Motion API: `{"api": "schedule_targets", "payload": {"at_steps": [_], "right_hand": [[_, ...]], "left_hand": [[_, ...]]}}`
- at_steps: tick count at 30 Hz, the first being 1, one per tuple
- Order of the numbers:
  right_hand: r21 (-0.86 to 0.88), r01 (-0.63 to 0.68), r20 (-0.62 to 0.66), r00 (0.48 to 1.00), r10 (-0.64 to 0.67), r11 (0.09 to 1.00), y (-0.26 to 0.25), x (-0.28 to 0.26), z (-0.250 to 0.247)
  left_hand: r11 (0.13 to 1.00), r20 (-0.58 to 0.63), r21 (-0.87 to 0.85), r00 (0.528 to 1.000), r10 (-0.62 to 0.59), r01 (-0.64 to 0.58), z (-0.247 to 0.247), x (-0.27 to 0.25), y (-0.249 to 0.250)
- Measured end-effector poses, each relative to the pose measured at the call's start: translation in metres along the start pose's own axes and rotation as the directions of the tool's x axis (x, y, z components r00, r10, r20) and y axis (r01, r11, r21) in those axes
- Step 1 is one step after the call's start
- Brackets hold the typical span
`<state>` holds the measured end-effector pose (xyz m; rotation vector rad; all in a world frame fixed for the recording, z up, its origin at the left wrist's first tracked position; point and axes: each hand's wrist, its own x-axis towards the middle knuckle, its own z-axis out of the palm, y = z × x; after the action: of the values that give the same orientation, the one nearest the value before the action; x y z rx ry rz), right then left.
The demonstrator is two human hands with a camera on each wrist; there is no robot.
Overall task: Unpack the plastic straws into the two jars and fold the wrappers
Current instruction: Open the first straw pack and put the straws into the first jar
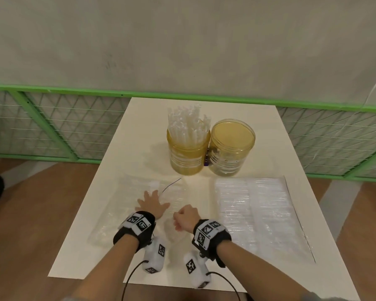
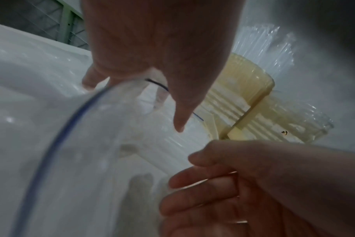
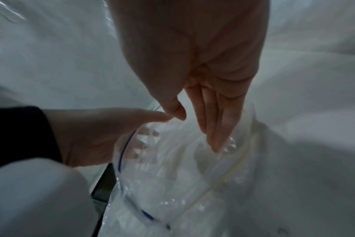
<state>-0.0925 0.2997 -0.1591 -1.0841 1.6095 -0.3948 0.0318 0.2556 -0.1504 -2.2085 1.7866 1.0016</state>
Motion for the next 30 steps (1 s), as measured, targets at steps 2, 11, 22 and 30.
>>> {"api": "schedule_targets", "payload": {"at_steps": [2, 11, 22, 30], "right_hand": [[-0.024, -0.039, -0.003, 0.999, 0.039, 0.999, 0.004, 0.004, 0.007], [0.454, -0.185, -0.020, 0.976, 0.217, 0.872, -0.009, 0.024, 0.020], [0.767, -0.191, 0.001, 0.955, 0.296, 0.613, -0.020, 0.022, 0.004], [0.842, -0.089, -0.044, 0.972, 0.232, 0.532, -0.029, 0.025, 0.010]], "left_hand": [[0.999, 0.004, 0.026, 1.000, 0.028, -0.028, 0.003, -0.002, 0.001], [0.971, -0.022, -0.089, 0.975, 0.223, -0.224, 0.005, -0.001, 0.003], [0.995, 0.189, 0.001, 0.977, 0.101, -0.103, -0.021, 0.012, 0.008], [0.979, -0.135, 0.075, 0.971, 0.196, -0.187, -0.020, 0.005, 0.012]]}}
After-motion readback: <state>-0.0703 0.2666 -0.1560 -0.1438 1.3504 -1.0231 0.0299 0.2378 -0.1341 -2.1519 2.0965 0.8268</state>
